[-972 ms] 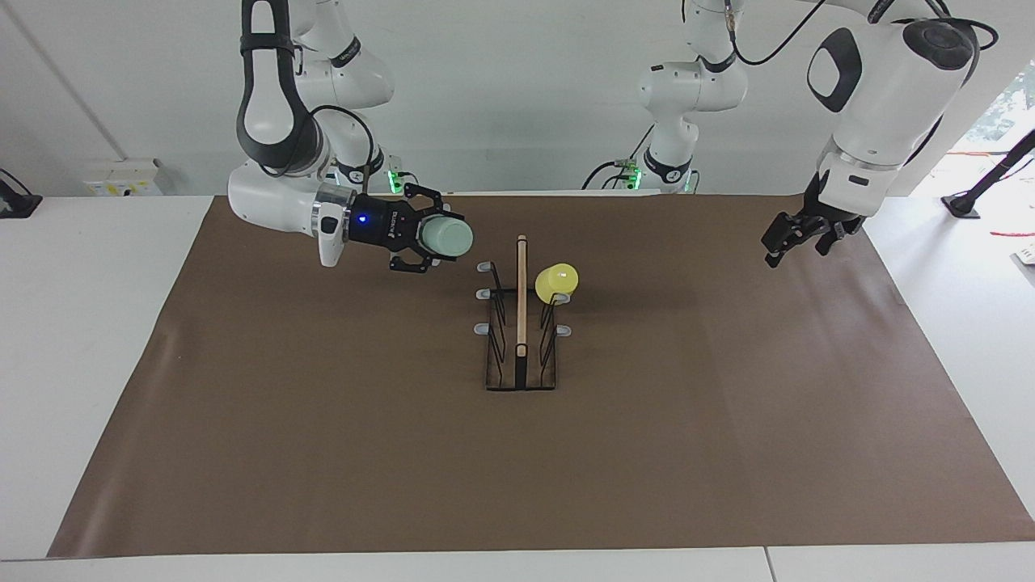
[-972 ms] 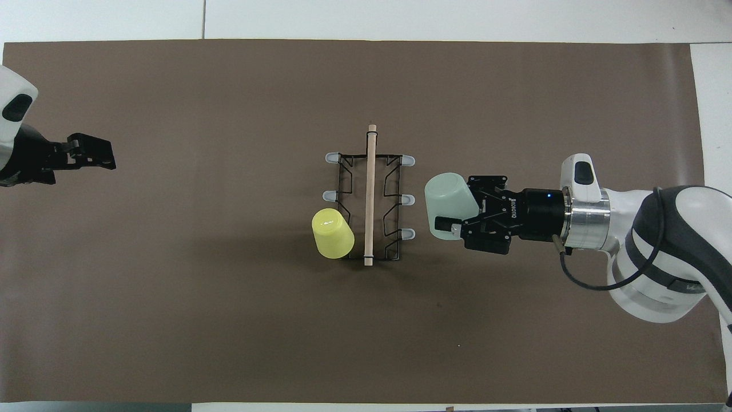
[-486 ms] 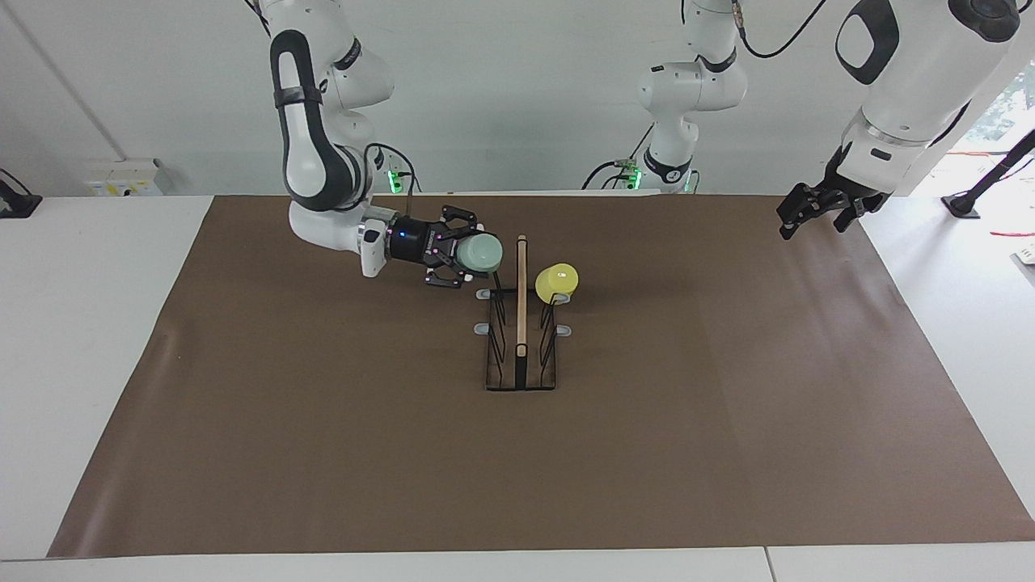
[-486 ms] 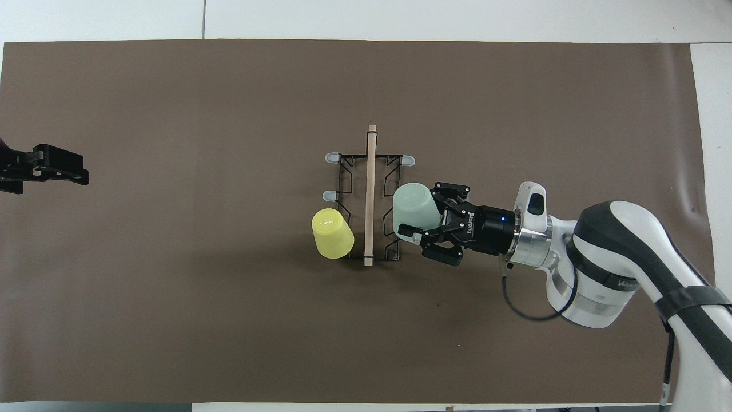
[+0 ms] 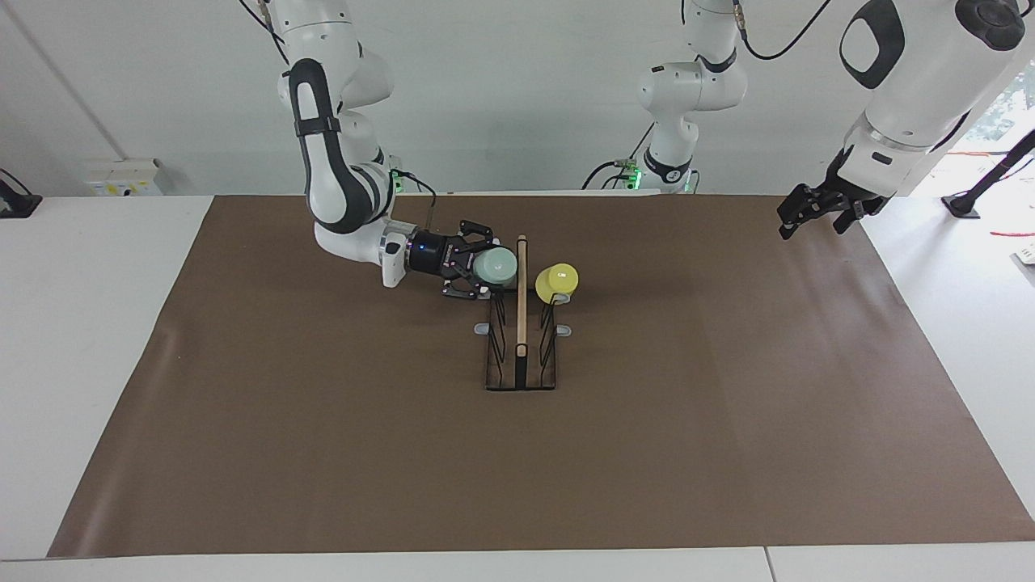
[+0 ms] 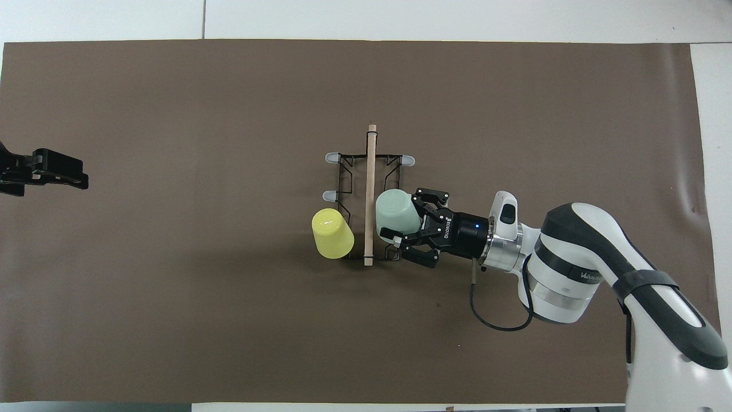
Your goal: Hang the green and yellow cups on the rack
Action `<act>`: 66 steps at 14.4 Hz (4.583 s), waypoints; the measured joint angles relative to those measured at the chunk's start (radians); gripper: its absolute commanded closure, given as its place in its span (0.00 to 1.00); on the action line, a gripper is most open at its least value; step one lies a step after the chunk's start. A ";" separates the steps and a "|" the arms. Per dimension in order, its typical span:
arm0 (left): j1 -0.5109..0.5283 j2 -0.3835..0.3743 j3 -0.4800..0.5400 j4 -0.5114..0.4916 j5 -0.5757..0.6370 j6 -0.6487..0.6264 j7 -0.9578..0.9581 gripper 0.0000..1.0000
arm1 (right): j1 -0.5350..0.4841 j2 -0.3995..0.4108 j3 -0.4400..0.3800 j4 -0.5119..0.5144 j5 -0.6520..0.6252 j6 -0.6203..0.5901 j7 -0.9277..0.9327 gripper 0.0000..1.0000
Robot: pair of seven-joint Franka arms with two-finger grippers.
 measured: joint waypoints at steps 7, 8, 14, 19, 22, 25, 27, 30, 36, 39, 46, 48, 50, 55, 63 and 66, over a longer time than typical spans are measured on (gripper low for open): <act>0.009 0.000 0.000 0.000 0.000 0.000 0.053 0.00 | -0.002 -0.010 -0.003 -0.028 0.005 -0.005 -0.086 1.00; 0.009 0.000 -0.001 0.000 0.000 0.000 0.053 0.00 | -0.002 -0.011 -0.003 -0.029 0.005 -0.005 -0.089 1.00; 0.008 0.000 -0.003 0.000 -0.001 0.000 0.053 0.00 | 0.000 -0.015 -0.003 -0.029 0.005 0.002 -0.089 1.00; 0.008 0.000 -0.003 0.000 -0.001 0.000 0.054 0.00 | 0.004 -0.021 -0.003 -0.031 0.005 0.010 -0.089 1.00; 0.008 0.000 -0.003 0.000 -0.001 0.000 0.054 0.00 | 0.007 -0.027 -0.003 -0.031 0.005 0.011 -0.088 1.00; 0.008 0.000 -0.003 0.000 -0.001 0.000 0.054 0.00 | 0.007 -0.045 -0.004 -0.028 0.001 0.023 -0.077 1.00; 0.008 0.000 -0.003 0.000 -0.001 0.000 0.054 0.00 | 0.007 -0.054 -0.004 -0.027 0.000 0.039 -0.070 1.00; 0.008 0.000 -0.003 0.000 -0.001 0.000 0.054 0.00 | 0.007 -0.059 -0.003 -0.030 -0.002 0.047 -0.067 1.00; 0.008 0.000 -0.003 0.000 -0.001 0.000 0.054 0.00 | 0.009 -0.059 -0.003 -0.075 -0.004 0.072 -0.088 1.00; 0.008 0.000 -0.004 0.000 -0.001 0.000 0.054 0.00 | 0.009 -0.058 -0.003 -0.093 -0.004 0.072 -0.099 1.00; 0.008 0.000 -0.004 0.000 -0.001 0.000 0.054 0.00 | 0.011 -0.043 -0.003 -0.117 -0.004 0.073 -0.154 1.00; 0.008 0.000 -0.004 0.000 -0.001 0.000 0.054 0.00 | 0.011 -0.031 -0.003 -0.122 -0.004 0.073 -0.167 1.00; 0.008 0.000 -0.004 0.000 -0.001 0.000 0.054 0.00 | 0.011 -0.025 -0.003 -0.122 -0.004 0.073 -0.169 1.00; 0.008 0.000 -0.004 0.000 -0.001 0.000 0.054 0.00 | 0.012 -0.016 -0.003 -0.123 -0.002 0.073 -0.169 1.00; 0.008 0.000 -0.004 0.000 -0.001 0.000 0.054 0.00 | 0.031 -0.014 -0.003 -0.123 0.017 0.086 -0.169 0.75; 0.008 0.000 -0.004 0.000 -0.001 0.000 0.054 0.00 | 0.031 -0.013 -0.003 -0.123 0.017 0.086 -0.169 0.00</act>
